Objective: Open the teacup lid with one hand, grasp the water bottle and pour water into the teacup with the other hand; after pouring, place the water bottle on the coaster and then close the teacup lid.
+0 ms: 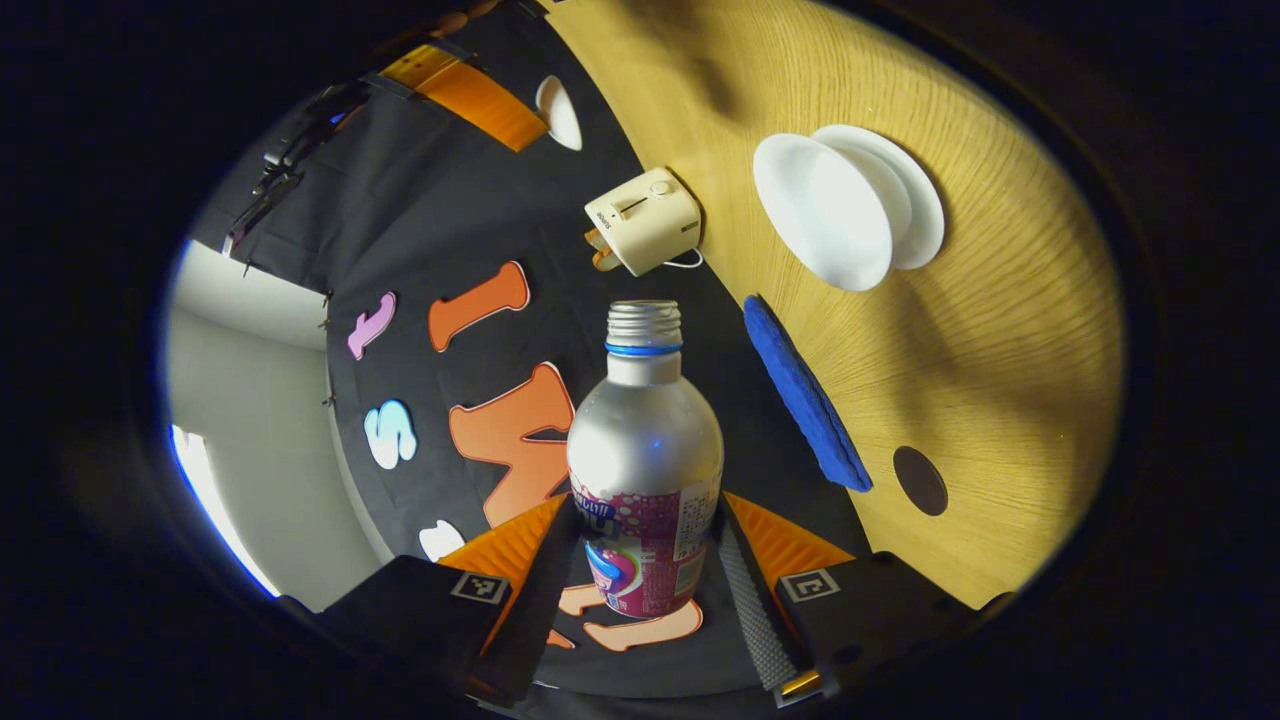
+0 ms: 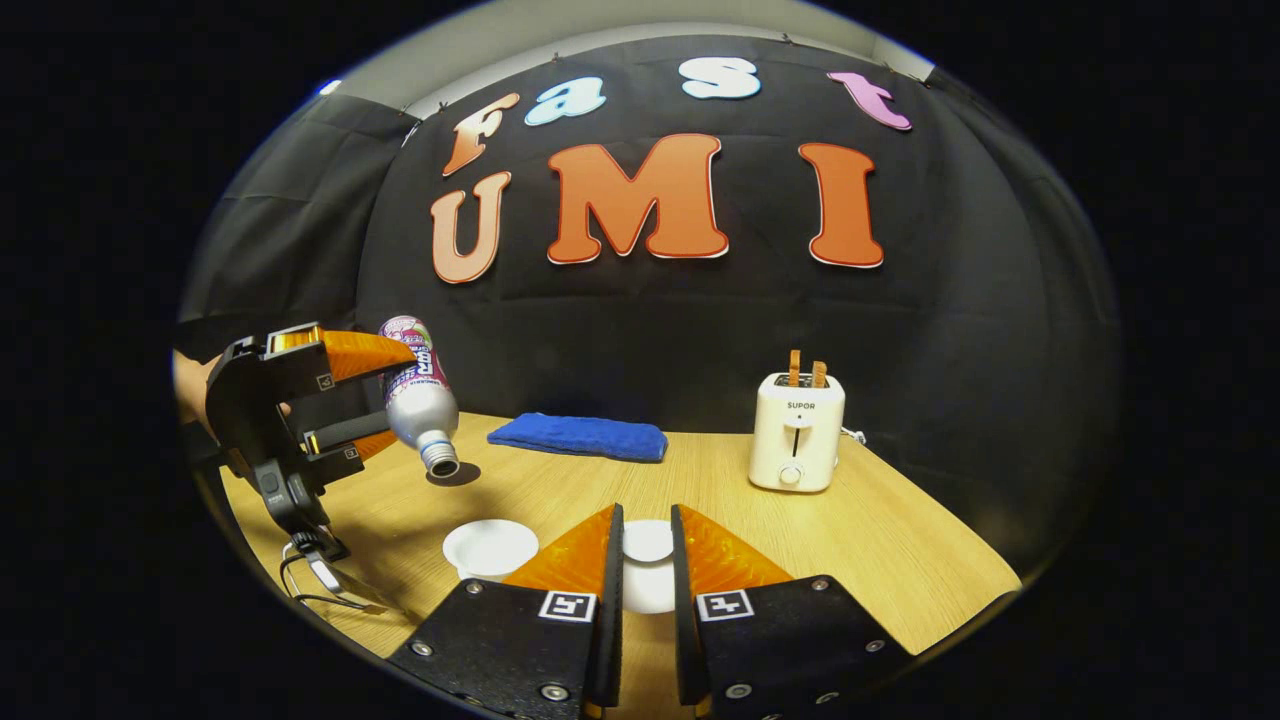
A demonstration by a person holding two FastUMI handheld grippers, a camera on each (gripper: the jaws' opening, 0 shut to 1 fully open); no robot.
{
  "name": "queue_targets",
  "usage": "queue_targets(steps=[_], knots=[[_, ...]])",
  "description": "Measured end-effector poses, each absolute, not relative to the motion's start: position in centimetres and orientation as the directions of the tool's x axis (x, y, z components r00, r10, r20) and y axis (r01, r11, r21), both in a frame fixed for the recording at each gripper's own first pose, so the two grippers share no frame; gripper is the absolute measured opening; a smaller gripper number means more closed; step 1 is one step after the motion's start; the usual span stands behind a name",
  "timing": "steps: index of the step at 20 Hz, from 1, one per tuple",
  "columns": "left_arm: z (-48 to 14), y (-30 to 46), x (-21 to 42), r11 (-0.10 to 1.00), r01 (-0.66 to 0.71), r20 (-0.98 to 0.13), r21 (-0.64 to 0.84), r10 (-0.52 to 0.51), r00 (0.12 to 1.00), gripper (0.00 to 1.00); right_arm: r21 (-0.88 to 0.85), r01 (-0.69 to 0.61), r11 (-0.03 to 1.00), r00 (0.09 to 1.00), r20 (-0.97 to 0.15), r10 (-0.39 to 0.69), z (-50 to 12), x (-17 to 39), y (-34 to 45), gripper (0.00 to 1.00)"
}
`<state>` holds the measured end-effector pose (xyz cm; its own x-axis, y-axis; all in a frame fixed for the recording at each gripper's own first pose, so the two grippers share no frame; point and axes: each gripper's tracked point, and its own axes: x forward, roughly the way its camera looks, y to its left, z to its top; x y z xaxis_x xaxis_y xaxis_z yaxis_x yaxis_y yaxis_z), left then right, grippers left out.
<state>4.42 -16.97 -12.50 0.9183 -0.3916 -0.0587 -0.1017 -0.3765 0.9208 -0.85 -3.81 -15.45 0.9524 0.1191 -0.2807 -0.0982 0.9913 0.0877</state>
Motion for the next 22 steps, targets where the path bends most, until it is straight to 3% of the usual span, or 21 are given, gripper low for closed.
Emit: queue_targets(steps=[1,4,9,10,11,14,15,17,19,20,22], knots=[[-12.2,-16.7,4.5,-0.342,-0.096,-0.048,0.935,-0.389,0.92,0.8,0.089,-0.101,0.991,0.952,-0.281,0.122,-15.3,-0.6,-3.6,0.22],[-10.9,-15.8,5.3,-0.199,-0.071,-0.009,0.977,-0.372,0.928,0.83,0.1,-0.114,0.988,0.948,-0.287,0.139,-15.3,0.0,-2.4,0.22],[-9.7,-13.7,7.8,0.148,0.027,0.017,0.989,-0.291,0.957,0.78,0.096,-0.135,0.986,0.945,-0.288,0.157,-14.9,1.1,-0.8,0.22],[-9.7,-13.3,8.4,0.21,0.039,0.021,0.977,-0.276,0.961,0.83,0.093,-0.138,0.986,0.944,-0.29,0.16,-14.8,1.2,-0.6,0.22],[-9.9,-13.1,9.1,0.274,0.055,0.02,0.96,-0.262,0.965,0.8,0.09,-0.139,0.986,0.943,-0.293,0.16,-14.7,1.5,-0.5,0.22],[-10.6,-11.8,11.2,0.483,0.088,0.015,0.871,-0.205,0.979,0.78,0.083,-0.143,0.986,0.942,-0.293,0.162,-14.1,2.0,0.2,0.23],[-11.0,-11.5,12.0,0.551,0.088,0.016,0.83,-0.181,0.983,0.83,0.08,-0.145,0.986,0.943,-0.292,0.163,-13.9,2.2,0.4,0.23],[-11.8,-10.9,13.1,0.676,0.088,0.013,0.732,-0.143,0.99,0.83,0.077,-0.149,0.986,0.943,-0.289,0.165,-13.7,2.6,0.9,0.23],[-12.6,-10.9,14.0,0.774,0.088,-0.004,0.627,-0.11,0.994,0.83,0.074,-0.154,0.985,0.941,-0.293,0.169,-13.6,3.0,1.4,0.22],[-13.0,-11.0,14.2,0.816,0.094,-0.018,0.57,-0.102,0.995,0.78,0.072,-0.156,0.985,0.94,-0.295,0.171,-13.7,3.1,1.6,0.22],[-13.5,-11.1,14.6,0.891,0.097,-0.047,0.444,-0.084,0.995,0.83,0.07,-0.162,0.984,0.938,-0.298,0.175,-13.6,3.4,2.1,0.22]])
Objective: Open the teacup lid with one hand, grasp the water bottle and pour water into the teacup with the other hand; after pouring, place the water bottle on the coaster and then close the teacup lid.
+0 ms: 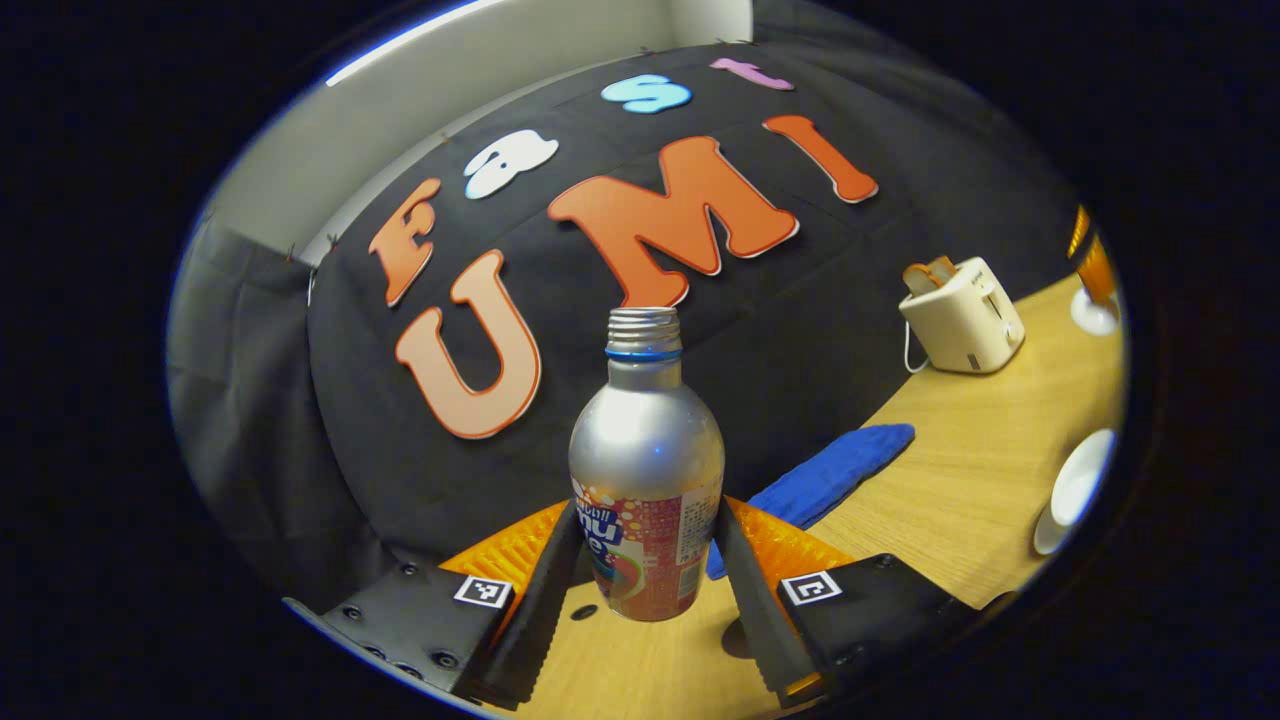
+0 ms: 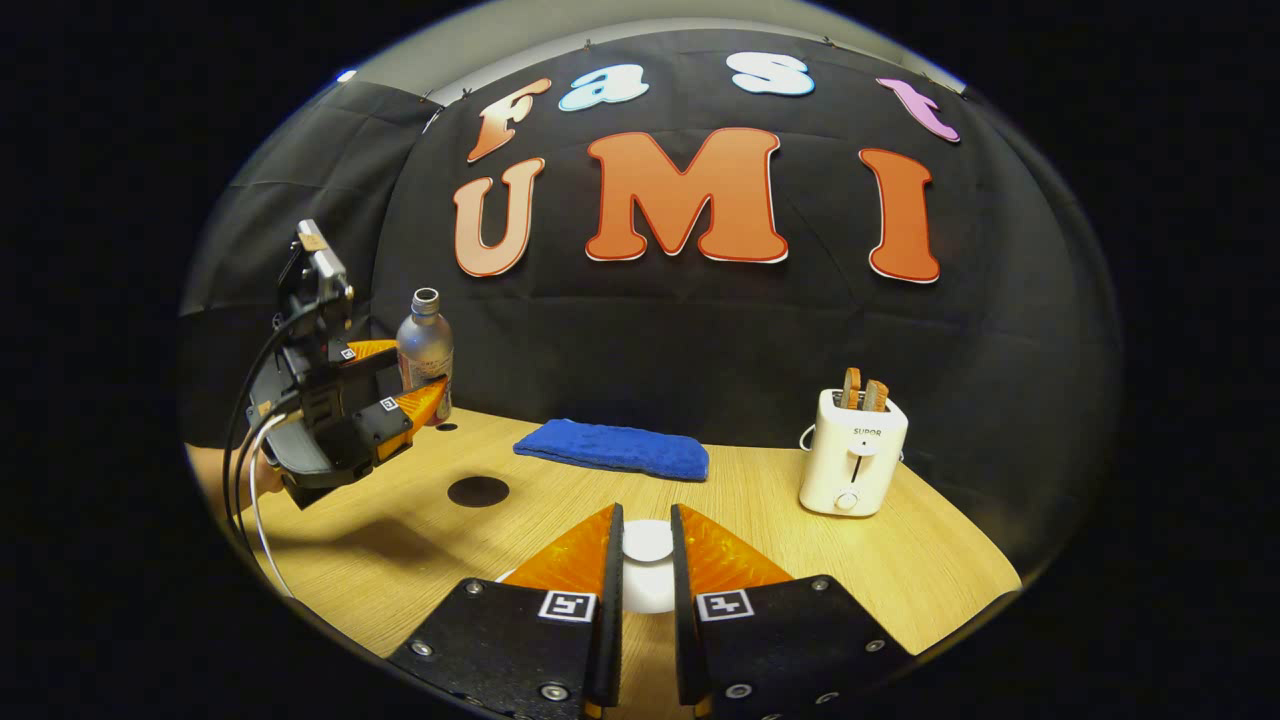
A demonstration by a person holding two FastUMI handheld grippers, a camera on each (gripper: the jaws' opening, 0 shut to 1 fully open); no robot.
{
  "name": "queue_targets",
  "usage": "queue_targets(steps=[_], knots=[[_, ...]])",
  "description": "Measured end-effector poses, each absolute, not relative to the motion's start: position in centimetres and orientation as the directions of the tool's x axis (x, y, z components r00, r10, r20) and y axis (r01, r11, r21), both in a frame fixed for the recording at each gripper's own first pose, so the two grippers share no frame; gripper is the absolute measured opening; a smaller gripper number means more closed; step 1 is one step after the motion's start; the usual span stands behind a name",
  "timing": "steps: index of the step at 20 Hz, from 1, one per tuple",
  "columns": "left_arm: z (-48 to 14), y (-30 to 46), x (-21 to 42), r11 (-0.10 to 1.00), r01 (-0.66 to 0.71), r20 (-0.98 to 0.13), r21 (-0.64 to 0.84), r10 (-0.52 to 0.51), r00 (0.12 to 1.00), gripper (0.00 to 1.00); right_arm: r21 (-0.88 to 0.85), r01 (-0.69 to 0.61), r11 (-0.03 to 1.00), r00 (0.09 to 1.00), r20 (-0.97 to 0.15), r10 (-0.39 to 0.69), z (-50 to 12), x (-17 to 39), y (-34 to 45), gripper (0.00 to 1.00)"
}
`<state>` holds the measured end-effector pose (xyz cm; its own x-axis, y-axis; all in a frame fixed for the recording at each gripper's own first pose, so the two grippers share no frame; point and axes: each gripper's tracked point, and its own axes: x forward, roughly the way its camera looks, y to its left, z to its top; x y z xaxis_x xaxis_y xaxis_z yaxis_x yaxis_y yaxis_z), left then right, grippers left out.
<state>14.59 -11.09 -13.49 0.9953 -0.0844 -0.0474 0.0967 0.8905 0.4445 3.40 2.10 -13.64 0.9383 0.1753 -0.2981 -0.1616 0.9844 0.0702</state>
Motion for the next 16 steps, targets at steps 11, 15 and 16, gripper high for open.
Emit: queue_targets(steps=[11,15,16], knots=[[-21.4,-11.5,15.2,0.989,0.151,-0.305,0.012,-0.14,0.942,0.83,0.067,-0.187,0.98,0.922,-0.332,0.199,-14.9,3.9,3.8,0.23],[-23.6,-11.4,15.2,0.989,0.145,-0.355,-0.016,-0.141,0.924,0.83,0.075,-0.213,0.974,0.911,-0.344,0.225,-15.6,3.8,4.8,0.19],[-24.1,-11.3,15.1,0.99,0.141,-0.369,-0.014,-0.136,0.919,0.83,0.076,-0.219,0.973,0.908,-0.348,0.232,-15.7,3.7,5.0,0.23]])
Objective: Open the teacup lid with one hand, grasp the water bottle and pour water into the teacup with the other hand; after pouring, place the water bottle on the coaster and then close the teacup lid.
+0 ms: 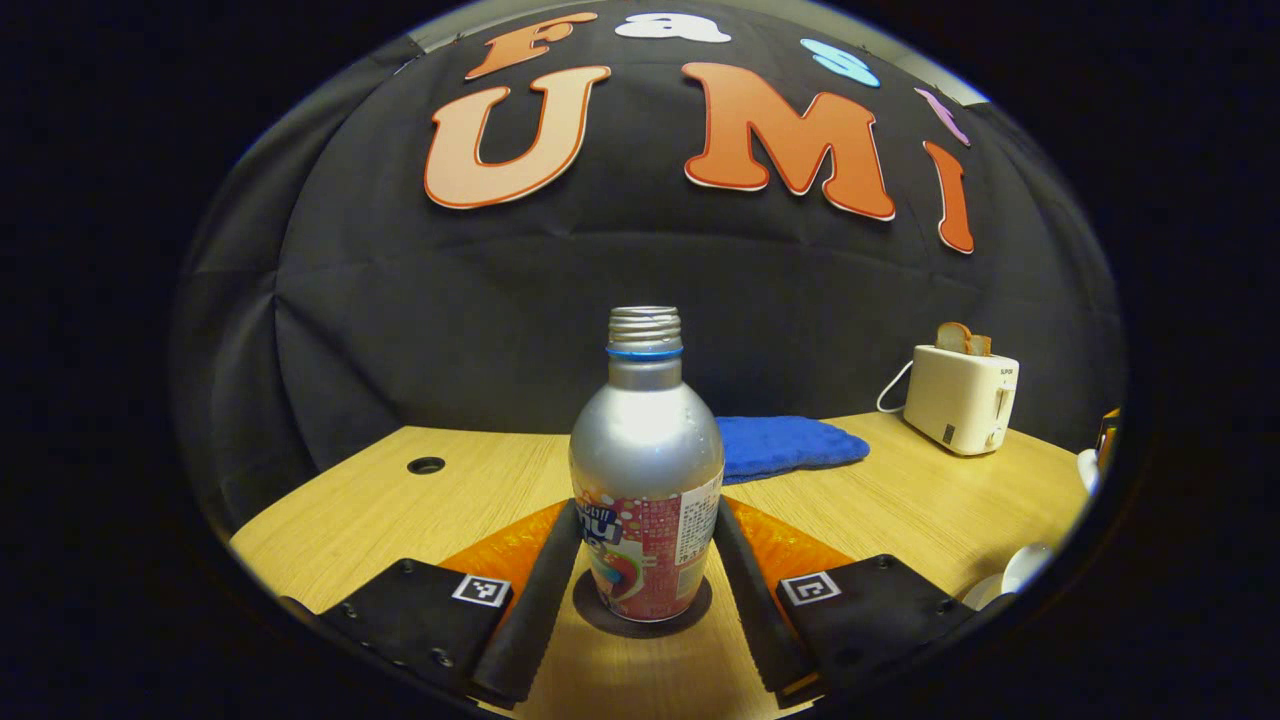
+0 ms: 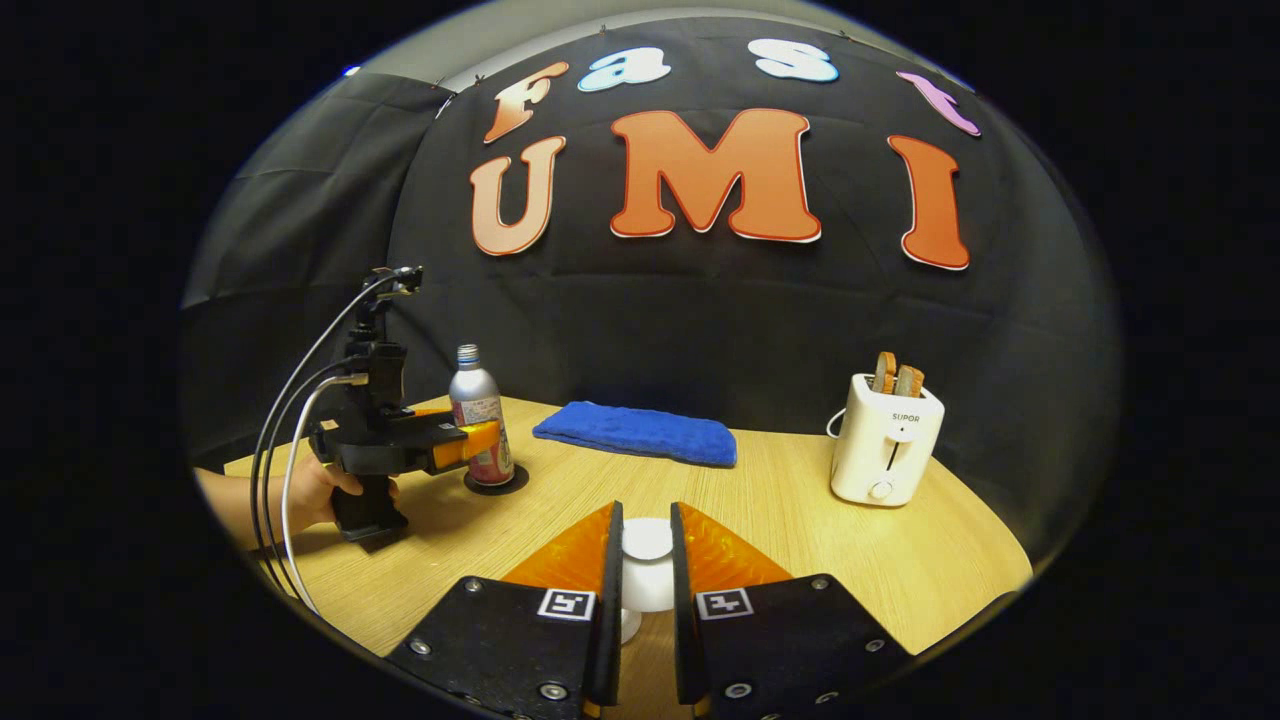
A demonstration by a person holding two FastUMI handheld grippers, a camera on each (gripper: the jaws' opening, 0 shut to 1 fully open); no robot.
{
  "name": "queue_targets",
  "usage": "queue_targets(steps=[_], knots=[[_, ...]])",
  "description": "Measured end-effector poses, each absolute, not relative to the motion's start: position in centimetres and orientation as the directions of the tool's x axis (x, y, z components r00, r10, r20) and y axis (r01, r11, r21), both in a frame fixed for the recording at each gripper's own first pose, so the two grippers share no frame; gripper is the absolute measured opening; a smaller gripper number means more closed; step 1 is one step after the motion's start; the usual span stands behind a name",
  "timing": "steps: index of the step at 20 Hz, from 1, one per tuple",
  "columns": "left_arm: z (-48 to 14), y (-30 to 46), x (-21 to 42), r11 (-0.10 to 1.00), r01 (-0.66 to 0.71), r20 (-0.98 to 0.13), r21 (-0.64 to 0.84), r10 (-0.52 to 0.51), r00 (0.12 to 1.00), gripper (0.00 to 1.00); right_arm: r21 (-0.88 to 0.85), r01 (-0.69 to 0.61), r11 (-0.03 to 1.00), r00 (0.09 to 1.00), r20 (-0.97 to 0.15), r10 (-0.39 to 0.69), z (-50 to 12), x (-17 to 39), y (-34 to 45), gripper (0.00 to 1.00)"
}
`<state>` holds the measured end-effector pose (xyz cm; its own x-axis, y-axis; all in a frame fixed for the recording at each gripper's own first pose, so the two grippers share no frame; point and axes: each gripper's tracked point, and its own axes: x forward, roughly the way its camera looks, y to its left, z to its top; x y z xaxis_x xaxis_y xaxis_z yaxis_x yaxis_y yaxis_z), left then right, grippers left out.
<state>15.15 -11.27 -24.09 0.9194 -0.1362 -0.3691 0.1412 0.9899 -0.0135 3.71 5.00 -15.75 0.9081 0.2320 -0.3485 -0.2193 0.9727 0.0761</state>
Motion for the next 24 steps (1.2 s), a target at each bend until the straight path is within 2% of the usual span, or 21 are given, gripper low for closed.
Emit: queue_targets(steps=[4,5,12,13,16,17,19,20,21,24], knots=[[-24.1,-11.3,15.2,0.99,0.141,-0.372,-0.011,-0.135,0.918,0.82,0.087,-0.239,0.967,0.894,-0.37,0.254,-16.5,3.5,5.9,0.23],[-24.1,-11.5,15.2,0.989,0.148,-0.374,-0.014,-0.143,0.916,0.86,0.091,-0.246,0.965,0.89,-0.372,0.262,-16.6,3.3,6.1,0.23],[-23.7,-11.4,13.5,0.985,0.169,-0.381,-0.034,-0.169,0.909,0.91,0.11,-0.28,0.954,0.87,-0.39,0.301,-17.5,2.7,8.0,0.23],[-23.5,-11.3,13.1,0.985,0.172,-0.379,-0.025,-0.168,0.91,0.95,0.114,-0.284,0.952,0.866,-0.395,0.306,-17.7,2.6,8.3,0.23],[-22.9,-11.0,12.0,0.983,0.181,-0.371,0.004,-0.167,0.913,0.95,0.119,-0.29,0.95,0.858,-0.408,0.313,-18.6,2.6,8.9,0.23],[-22.6,-10.9,11.5,0.984,0.178,-0.367,0.004,-0.164,0.916,0.92,0.123,-0.29,0.949,0.853,-0.417,0.314,-19.1,2.5,9.0,0.23],[-22.0,-10.4,10.6,0.986,0.168,-0.355,0.002,-0.157,0.922,0.95,0.126,-0.288,0.949,0.845,-0.433,0.314,-20.0,2.3,9.3,0.23],[-21.6,-10.3,10.1,0.986,0.165,-0.347,0.0,-0.155,0.925,0.92,0.125,-0.287,0.95,0.842,-0.441,0.312,-20.3,2.2,9.4,0.19],[-21.3,-10.1,9.7,0.987,0.161,-0.339,0.002,-0.151,0.929,0.95,0.122,-0.285,0.951,0.84,-0.445,0.309,-20.6,2.2,9.3,0.23],[-20.3,-9.7,8.5,0.988,0.153,-0.31,0.02,-0.139,0.941,0.95,0.13,-0.284,0.95,0.837,-0.45,0.312,-21.5,2.2,9.5,0.23]])
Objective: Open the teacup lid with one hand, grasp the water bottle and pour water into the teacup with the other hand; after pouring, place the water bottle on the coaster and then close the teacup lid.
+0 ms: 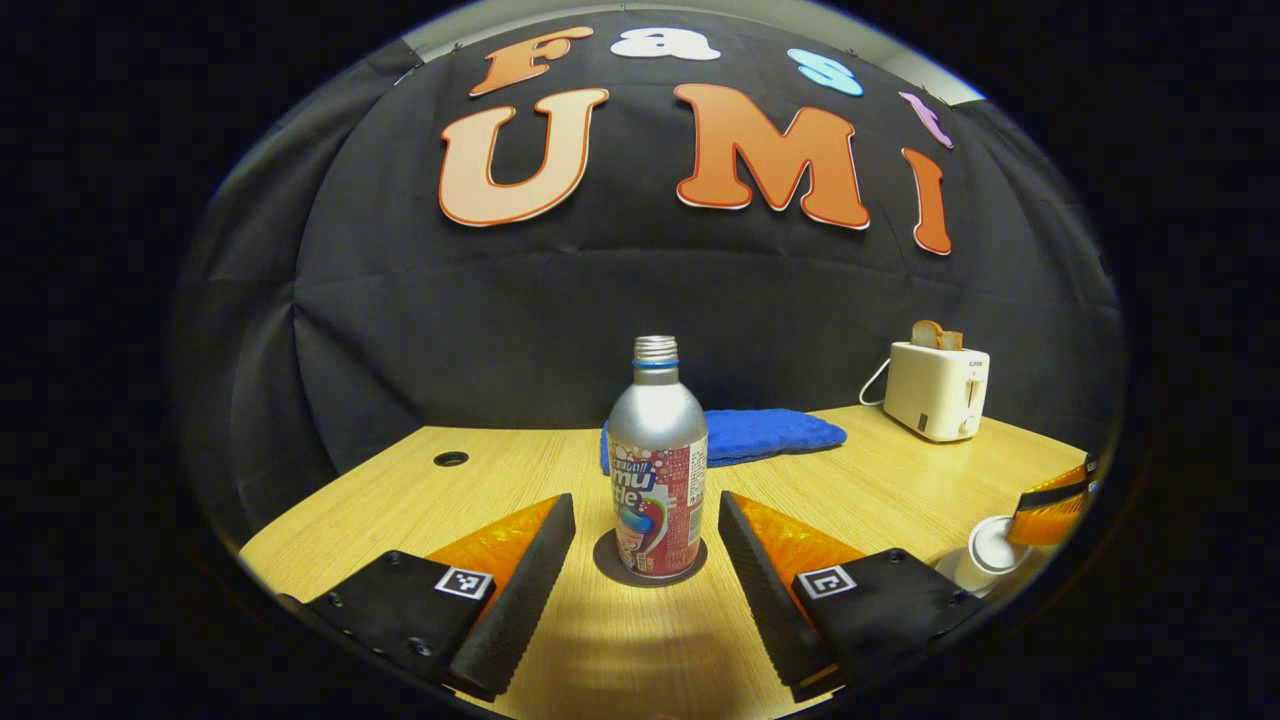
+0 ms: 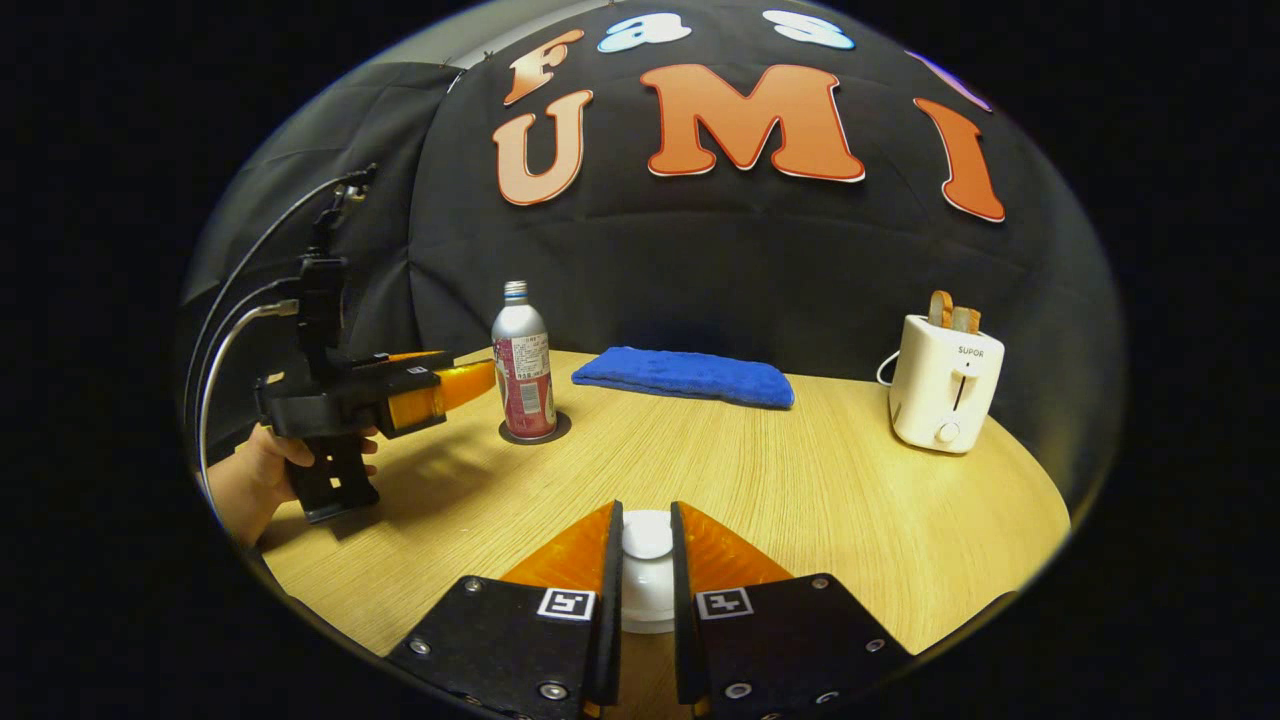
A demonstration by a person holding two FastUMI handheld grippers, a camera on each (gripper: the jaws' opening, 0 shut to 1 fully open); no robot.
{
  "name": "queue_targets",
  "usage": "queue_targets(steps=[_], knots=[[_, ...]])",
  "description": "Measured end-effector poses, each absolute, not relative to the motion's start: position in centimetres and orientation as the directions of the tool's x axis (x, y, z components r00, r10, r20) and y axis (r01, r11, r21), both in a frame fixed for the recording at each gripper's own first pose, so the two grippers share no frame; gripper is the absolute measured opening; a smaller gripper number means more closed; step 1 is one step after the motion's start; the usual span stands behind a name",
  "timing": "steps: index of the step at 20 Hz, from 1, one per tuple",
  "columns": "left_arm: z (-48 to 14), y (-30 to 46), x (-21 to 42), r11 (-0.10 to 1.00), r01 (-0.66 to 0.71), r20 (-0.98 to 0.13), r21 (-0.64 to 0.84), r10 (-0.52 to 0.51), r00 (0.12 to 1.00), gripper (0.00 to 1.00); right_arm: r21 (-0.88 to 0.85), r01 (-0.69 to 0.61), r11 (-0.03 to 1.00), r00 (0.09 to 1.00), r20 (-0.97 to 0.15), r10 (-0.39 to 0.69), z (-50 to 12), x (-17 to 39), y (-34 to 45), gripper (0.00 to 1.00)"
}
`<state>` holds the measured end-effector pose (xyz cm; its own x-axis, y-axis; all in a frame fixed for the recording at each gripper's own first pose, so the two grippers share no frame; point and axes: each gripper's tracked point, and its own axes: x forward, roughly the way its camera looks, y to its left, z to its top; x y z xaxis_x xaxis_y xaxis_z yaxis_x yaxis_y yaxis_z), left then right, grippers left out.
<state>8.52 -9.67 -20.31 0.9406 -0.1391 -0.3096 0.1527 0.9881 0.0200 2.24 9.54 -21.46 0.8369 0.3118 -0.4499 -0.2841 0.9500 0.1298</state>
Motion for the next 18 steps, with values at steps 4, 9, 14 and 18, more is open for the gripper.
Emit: queue_targets(steps=[4,9,14,18], knots=[[-19.1,-9.1,7.4,0.991,0.134,-0.285,0.028,-0.12,0.951,0.95,0.111,-0.28,0.954,0.85,-0.432,0.3,-21.4,2.5,9.4,0.25],[-17.5,-9.5,6.3,0.991,0.132,-0.254,0.01,-0.125,0.959,0.95,0.077,-0.269,0.96,0.878,-0.39,0.277,-20.0,3.1,9.2,0.49],[-15.7,-8.8,5.1,0.994,0.109,-0.226,0.01,-0.104,0.969,0.97,0.046,-0.221,0.974,0.937,-0.268,0.225,-16.1,4.3,7.8,0.75],[-13.6,-8.2,4.0,0.996,0.083,-0.184,0.023,-0.077,0.98,0.97,0.033,-0.153,0.988,0.974,-0.167,0.156,-12.6,5.0,5.8,0.83]])
